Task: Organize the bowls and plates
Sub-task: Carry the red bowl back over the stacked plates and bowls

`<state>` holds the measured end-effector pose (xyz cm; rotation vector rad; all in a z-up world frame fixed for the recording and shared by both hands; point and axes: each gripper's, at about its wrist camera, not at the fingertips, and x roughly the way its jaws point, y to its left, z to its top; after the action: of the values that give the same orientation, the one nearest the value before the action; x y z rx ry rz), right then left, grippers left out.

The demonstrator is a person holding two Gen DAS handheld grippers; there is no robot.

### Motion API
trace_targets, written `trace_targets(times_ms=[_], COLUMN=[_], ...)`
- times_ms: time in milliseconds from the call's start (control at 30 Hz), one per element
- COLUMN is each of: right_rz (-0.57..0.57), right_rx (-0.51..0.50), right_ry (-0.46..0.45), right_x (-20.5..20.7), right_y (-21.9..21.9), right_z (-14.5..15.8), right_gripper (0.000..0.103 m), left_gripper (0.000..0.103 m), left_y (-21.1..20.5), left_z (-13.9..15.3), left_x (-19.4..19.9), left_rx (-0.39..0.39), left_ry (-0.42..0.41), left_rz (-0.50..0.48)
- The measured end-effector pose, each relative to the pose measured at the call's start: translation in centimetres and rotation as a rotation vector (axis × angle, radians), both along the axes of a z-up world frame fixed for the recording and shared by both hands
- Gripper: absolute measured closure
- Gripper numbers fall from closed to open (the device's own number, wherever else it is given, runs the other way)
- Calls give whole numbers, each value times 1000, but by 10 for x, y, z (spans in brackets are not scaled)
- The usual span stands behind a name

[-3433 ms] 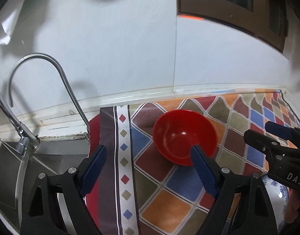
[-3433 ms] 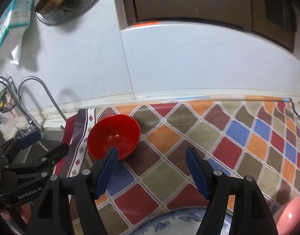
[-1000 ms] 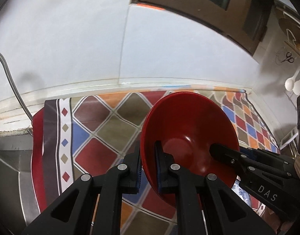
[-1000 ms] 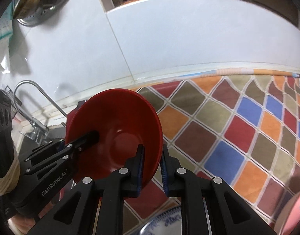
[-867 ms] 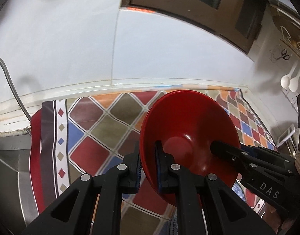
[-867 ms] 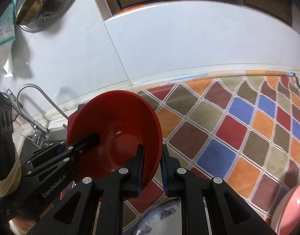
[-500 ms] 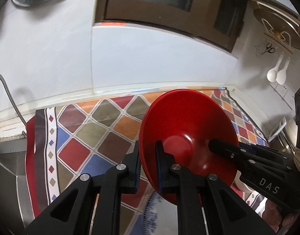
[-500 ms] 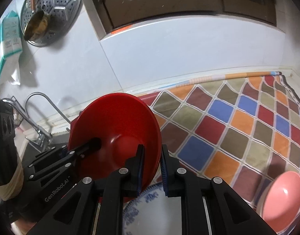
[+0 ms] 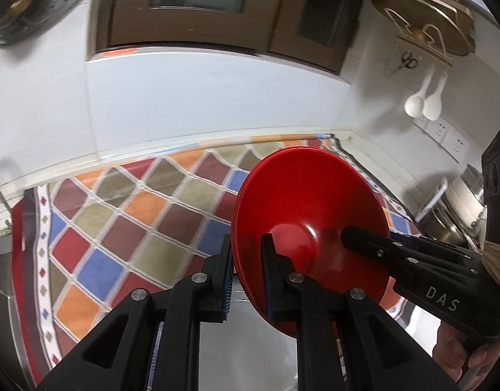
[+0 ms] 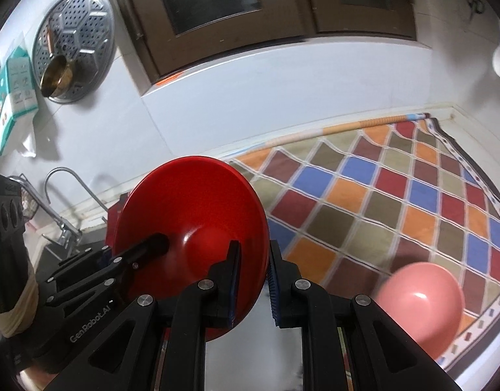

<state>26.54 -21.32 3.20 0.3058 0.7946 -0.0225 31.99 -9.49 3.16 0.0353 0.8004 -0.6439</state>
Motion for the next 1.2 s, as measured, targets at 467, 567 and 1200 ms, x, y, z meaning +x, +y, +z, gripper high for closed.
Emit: trace_targets(times_ms=[467, 567, 1200], right_rz=[-125, -152, -227], right_rx=[3, 3, 51], right_ry=[43, 53, 158], right_x=[-54, -62, -82], right_y=[-85, -101, -169], right_z=[-8, -11, -57], right_gripper=[86, 86, 86], left_gripper=[86, 86, 86], left_y=[-89, -105, -165], left_z=[-15, -19, -71], left_x=[-39, -44, -52], left_rx=[13, 22, 117], left_ry=[47, 60, 189], left_rz=[-143, -163, -213])
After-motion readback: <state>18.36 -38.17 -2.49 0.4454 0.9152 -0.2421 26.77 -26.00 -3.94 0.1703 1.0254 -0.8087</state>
